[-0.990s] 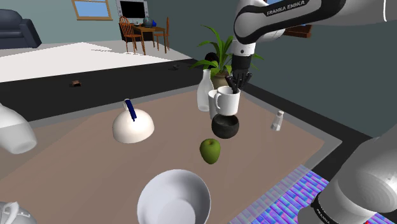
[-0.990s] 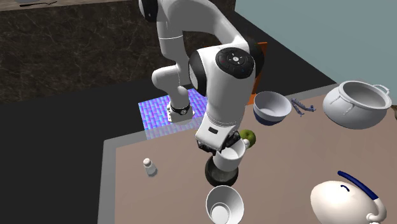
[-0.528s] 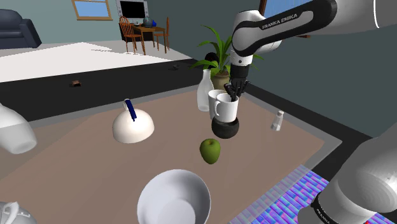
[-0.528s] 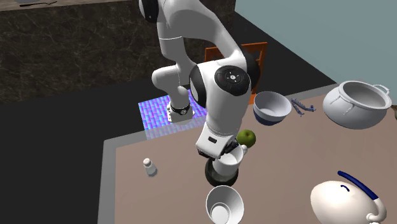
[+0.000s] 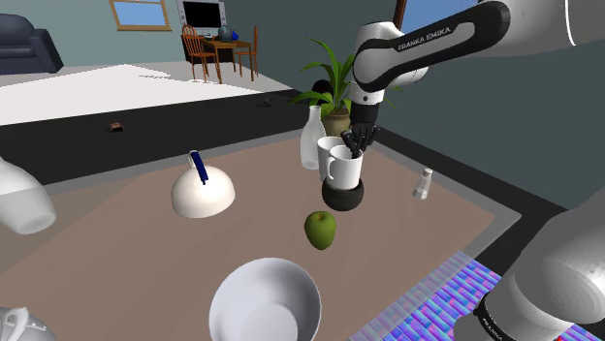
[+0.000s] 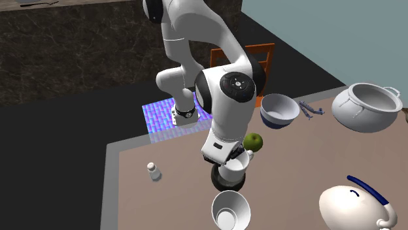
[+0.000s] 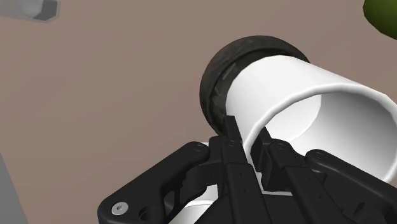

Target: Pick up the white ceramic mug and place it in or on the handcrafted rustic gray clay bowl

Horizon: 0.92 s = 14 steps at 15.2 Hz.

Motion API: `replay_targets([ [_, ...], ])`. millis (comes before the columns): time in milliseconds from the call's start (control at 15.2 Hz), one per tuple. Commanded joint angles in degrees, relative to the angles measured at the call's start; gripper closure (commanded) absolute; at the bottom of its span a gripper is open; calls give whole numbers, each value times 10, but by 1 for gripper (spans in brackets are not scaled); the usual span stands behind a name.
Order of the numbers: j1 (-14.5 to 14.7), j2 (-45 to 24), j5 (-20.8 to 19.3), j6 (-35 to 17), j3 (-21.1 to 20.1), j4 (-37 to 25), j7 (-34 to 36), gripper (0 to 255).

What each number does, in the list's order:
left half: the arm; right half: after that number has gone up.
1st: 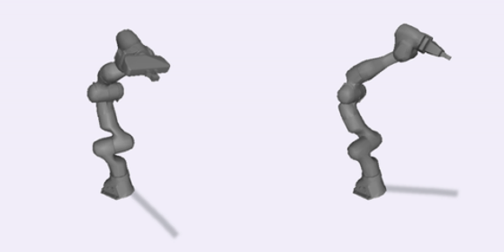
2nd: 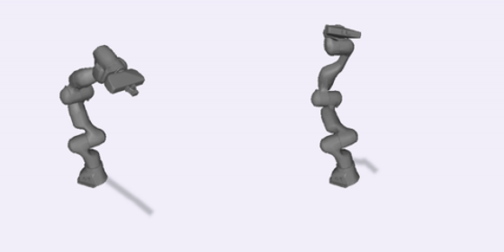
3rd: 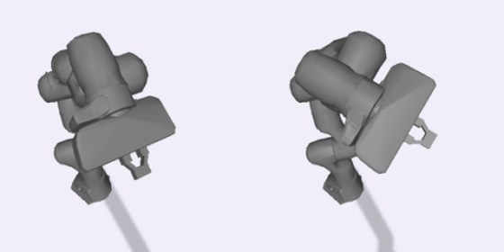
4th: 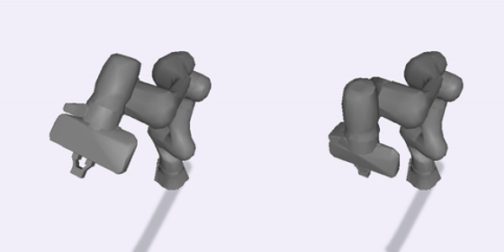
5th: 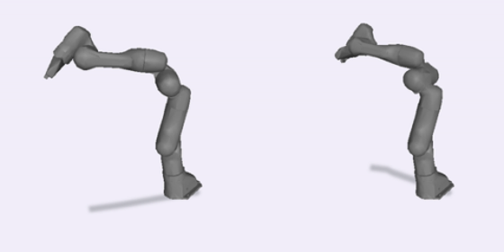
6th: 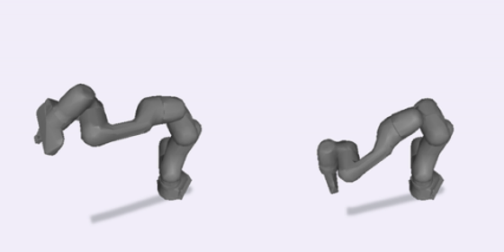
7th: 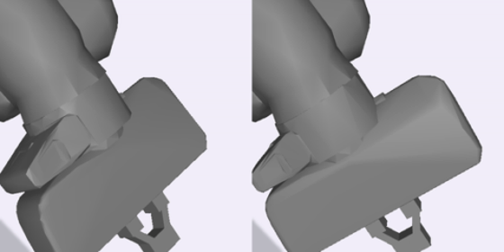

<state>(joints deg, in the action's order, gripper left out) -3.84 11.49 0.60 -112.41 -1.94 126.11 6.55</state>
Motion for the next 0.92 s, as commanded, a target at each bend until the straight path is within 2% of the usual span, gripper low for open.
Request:
replay_targets([
  [0, 0, 0, 0, 0, 0, 1, 0, 255],
  [66, 0, 0, 0, 0, 0, 1, 0, 0],
  [396, 0, 0, 0, 0, 0, 1, 0, 0],
  [660, 0, 10, 0, 74, 1, -63, 0, 0],
  [858, 0, 10, 0, 74, 1, -63, 0, 0],
])
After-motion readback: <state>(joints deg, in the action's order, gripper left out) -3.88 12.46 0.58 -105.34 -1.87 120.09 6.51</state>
